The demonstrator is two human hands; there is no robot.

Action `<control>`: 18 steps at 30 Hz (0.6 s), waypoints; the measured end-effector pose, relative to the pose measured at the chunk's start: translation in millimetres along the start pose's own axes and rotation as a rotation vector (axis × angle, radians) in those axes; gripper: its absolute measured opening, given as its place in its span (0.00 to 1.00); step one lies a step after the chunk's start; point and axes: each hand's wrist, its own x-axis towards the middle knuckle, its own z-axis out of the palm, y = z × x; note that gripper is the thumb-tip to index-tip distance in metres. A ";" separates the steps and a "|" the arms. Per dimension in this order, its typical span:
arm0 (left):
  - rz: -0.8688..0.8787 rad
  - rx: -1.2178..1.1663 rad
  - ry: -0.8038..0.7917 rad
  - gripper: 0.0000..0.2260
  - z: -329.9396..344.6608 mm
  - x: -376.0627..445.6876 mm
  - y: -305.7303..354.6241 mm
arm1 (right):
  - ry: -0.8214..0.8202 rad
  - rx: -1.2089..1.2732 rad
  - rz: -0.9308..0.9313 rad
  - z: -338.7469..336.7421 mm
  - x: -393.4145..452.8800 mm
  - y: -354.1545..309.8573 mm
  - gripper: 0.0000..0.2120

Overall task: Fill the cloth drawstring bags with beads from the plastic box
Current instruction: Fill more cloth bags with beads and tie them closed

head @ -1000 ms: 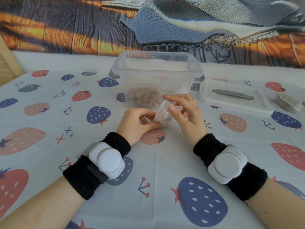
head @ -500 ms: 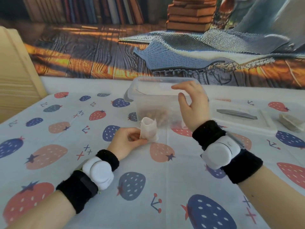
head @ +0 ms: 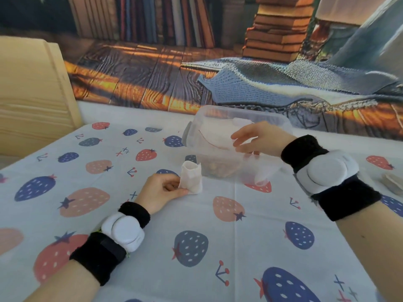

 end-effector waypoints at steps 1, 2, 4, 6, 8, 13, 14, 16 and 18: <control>-0.005 -0.008 -0.005 0.07 -0.4 -0.7 0.1 | -0.072 -0.016 0.012 1.4 -1.8 -2.5 0.12; -0.007 -0.021 -0.010 0.07 -0.9 -1.4 0.4 | -0.125 -0.037 0.018 4.6 -2.9 -4.5 0.12; -0.011 -0.049 -0.023 0.06 -1.3 -2.8 0.7 | -0.139 -0.088 0.008 15.3 -3.1 -7.8 0.08; -0.012 -0.059 -0.036 0.06 -0.7 -3.7 2.0 | -0.052 -0.125 -0.012 24.8 -1.1 -10.3 0.05; -0.012 -0.066 -0.041 0.07 -1.9 -4.0 2.1 | 0.048 -0.150 -0.051 30.0 3.2 -12.8 0.05; -0.003 -0.073 -0.046 0.08 -2.7 -5.1 2.9 | -0.055 -0.238 -0.109 31.5 12.6 -17.8 0.13; -0.001 -0.075 -0.046 0.08 -2.8 -5.5 3.0 | -0.098 -0.238 -0.097 34.9 13.8 -17.8 0.14; 0.002 -0.078 -0.046 0.09 -3.0 -5.5 3.0 | -0.169 -0.219 -0.066 42.8 15.3 -17.6 0.15; 0.002 -0.078 -0.050 0.10 -3.2 -5.0 3.0 | -0.216 -0.222 -0.047 49.1 15.4 -17.2 0.15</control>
